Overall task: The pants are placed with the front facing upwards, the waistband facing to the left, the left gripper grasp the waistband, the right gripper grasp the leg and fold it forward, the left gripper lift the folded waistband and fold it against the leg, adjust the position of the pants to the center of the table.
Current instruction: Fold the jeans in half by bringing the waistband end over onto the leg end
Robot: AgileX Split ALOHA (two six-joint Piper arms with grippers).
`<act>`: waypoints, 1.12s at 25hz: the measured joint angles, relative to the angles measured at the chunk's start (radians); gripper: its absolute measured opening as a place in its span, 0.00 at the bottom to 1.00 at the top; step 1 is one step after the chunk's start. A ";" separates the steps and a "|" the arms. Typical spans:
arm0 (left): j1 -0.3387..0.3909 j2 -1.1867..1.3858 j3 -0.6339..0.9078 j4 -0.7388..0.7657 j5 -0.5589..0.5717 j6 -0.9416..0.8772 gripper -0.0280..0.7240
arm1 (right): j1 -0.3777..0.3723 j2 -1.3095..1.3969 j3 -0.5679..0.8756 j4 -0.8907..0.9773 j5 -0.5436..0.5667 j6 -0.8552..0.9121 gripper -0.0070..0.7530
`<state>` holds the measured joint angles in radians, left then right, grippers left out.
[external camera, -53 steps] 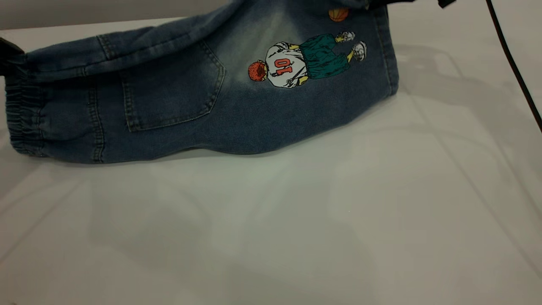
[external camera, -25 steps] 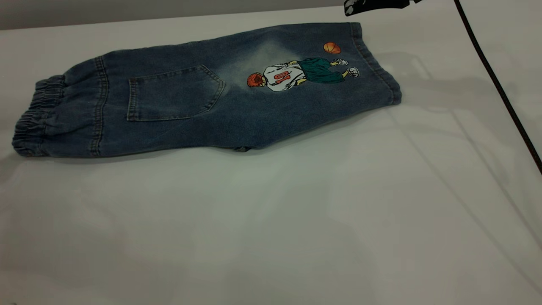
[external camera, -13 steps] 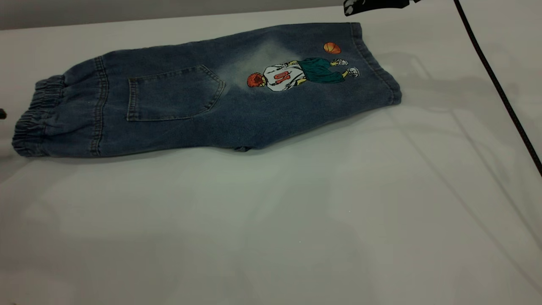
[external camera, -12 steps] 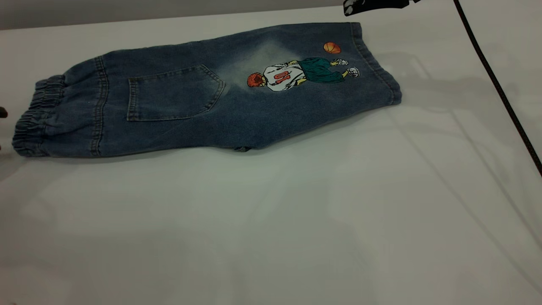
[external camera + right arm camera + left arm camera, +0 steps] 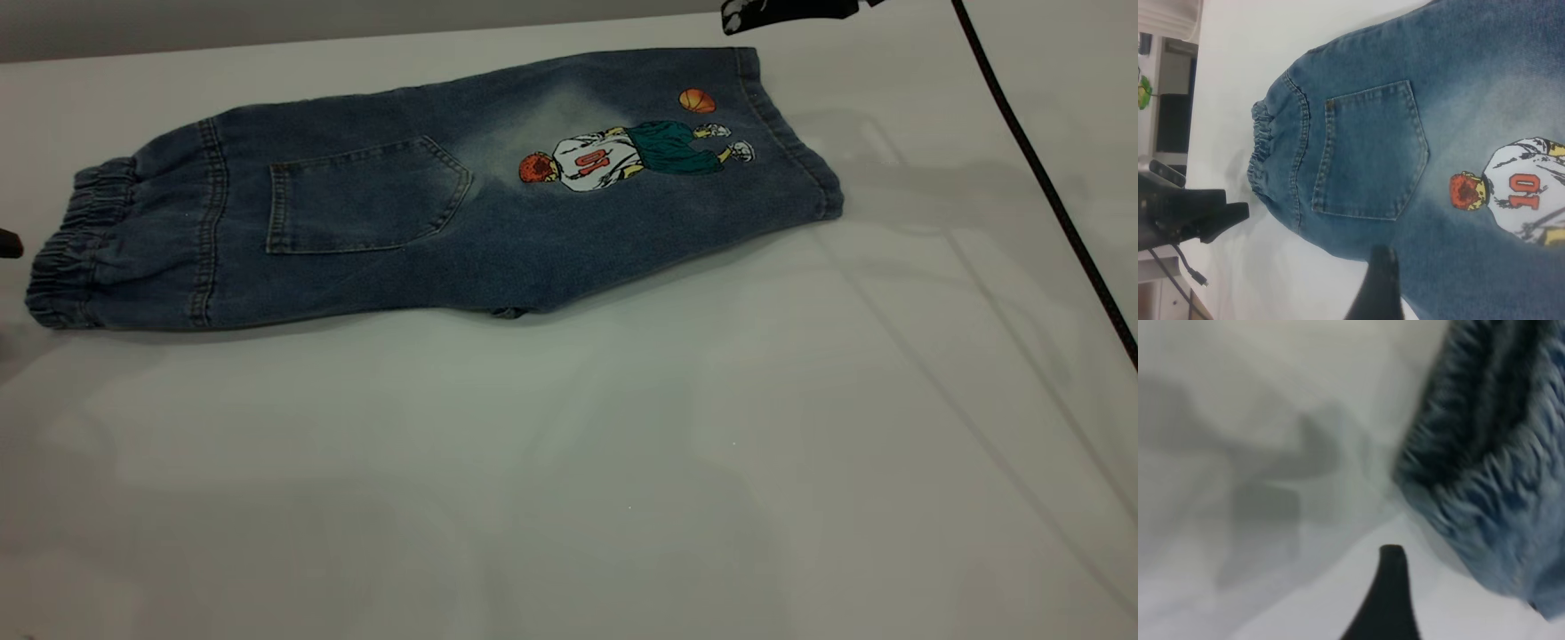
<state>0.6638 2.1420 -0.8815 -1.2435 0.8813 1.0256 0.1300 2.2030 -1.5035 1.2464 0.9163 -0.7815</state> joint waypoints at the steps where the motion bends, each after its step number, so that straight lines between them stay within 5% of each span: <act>1: 0.000 0.000 0.000 -0.004 -0.010 0.000 0.85 | 0.000 0.000 0.000 0.000 0.000 0.000 0.76; 15: -0.068 0.104 -0.047 -0.085 0.021 0.010 0.83 | 0.000 0.001 0.000 -0.001 0.000 -0.008 0.76; 28: -0.129 0.129 -0.081 -0.172 -0.080 -0.084 0.79 | 0.000 0.007 0.000 0.002 0.002 -0.009 0.76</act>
<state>0.5346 2.2709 -0.9628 -1.4158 0.8012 0.9419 0.1300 2.2101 -1.5035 1.2488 0.9179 -0.7903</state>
